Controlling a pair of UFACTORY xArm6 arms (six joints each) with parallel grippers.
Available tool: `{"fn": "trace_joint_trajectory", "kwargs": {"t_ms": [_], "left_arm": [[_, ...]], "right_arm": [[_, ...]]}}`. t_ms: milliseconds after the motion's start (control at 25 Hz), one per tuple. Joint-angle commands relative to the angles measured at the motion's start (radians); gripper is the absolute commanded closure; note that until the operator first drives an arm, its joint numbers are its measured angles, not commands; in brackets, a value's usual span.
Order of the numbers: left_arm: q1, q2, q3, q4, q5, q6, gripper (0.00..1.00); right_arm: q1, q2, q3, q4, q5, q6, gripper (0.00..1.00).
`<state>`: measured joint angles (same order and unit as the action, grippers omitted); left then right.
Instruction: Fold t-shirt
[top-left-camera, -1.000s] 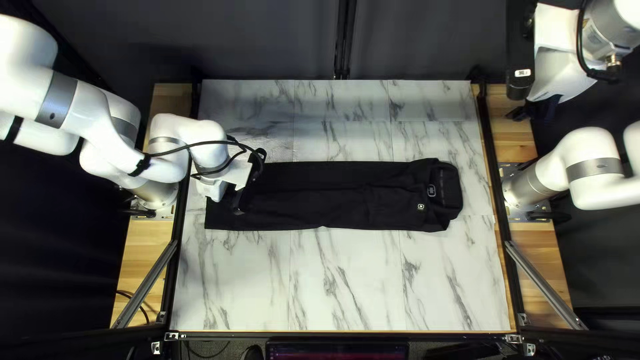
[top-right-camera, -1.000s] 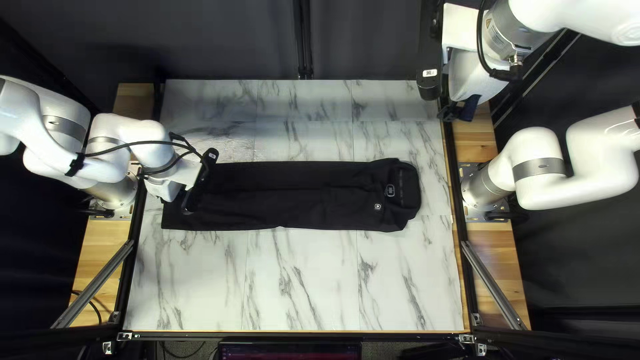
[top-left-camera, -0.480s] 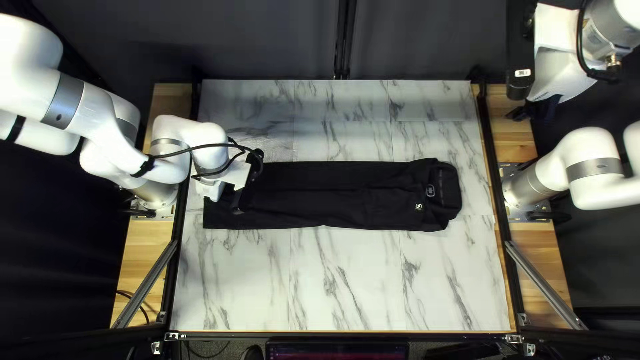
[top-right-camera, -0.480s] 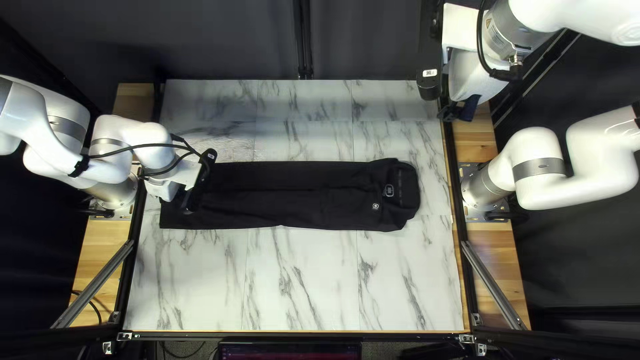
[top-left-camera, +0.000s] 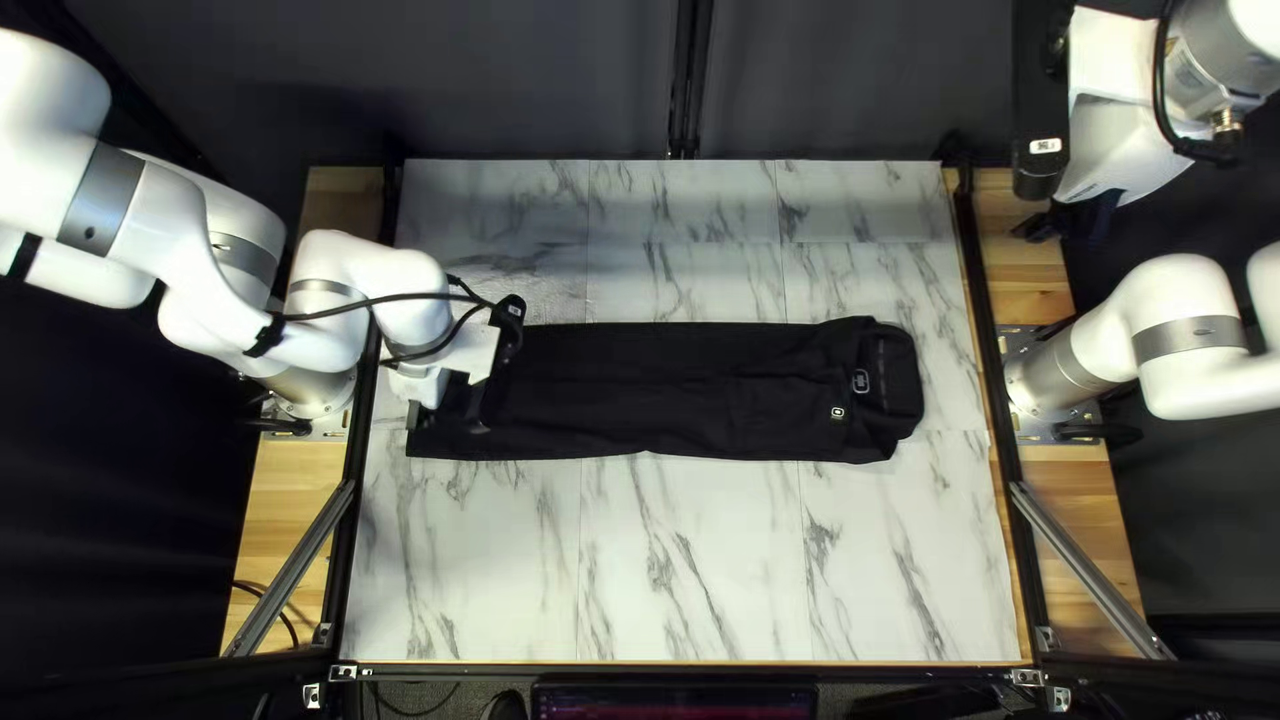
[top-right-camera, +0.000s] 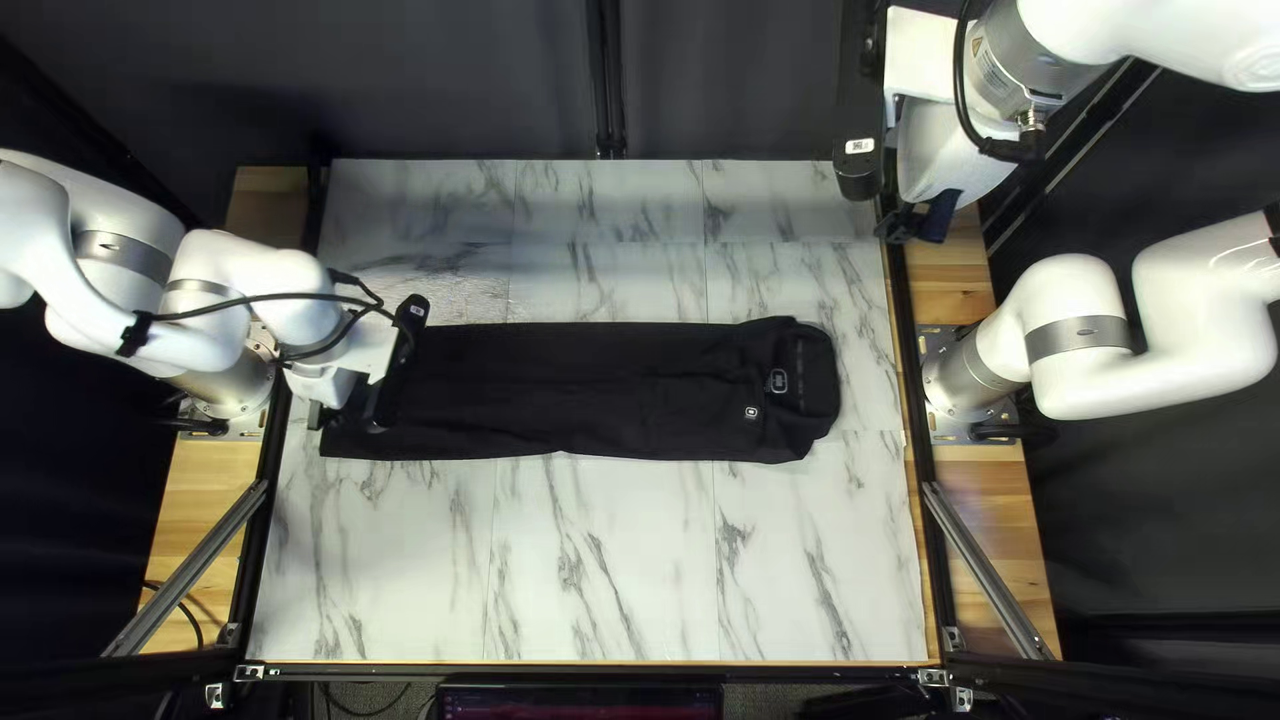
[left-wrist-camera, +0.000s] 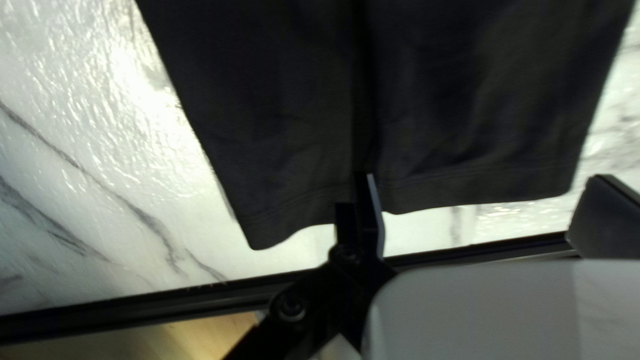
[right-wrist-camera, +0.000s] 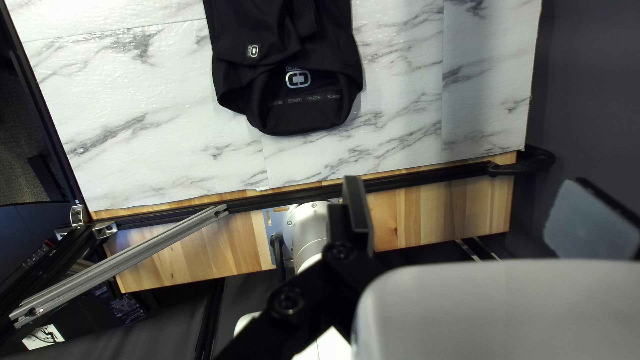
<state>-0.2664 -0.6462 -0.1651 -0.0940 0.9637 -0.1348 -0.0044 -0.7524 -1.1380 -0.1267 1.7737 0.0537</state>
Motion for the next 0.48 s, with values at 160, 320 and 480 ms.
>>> {"fn": "trace_joint_trajectory", "kwargs": {"t_ms": [160,320,480], "left_arm": [[-0.201,0.142,-0.068,0.019,-0.043,-0.292,0.0],[-0.252,0.243,-0.096,0.039,-0.053,-0.387,0.0],[-0.26,0.223,-0.042,0.046,-0.101,-0.38,0.0]], "right_arm": [[0.0,0.0,0.0,0.0,0.0,0.0,0.0],[0.0,0.0,0.0,0.0,0.0,0.0,0.0],[0.0,0.0,0.0,0.0,0.0,0.0,0.0]]}}
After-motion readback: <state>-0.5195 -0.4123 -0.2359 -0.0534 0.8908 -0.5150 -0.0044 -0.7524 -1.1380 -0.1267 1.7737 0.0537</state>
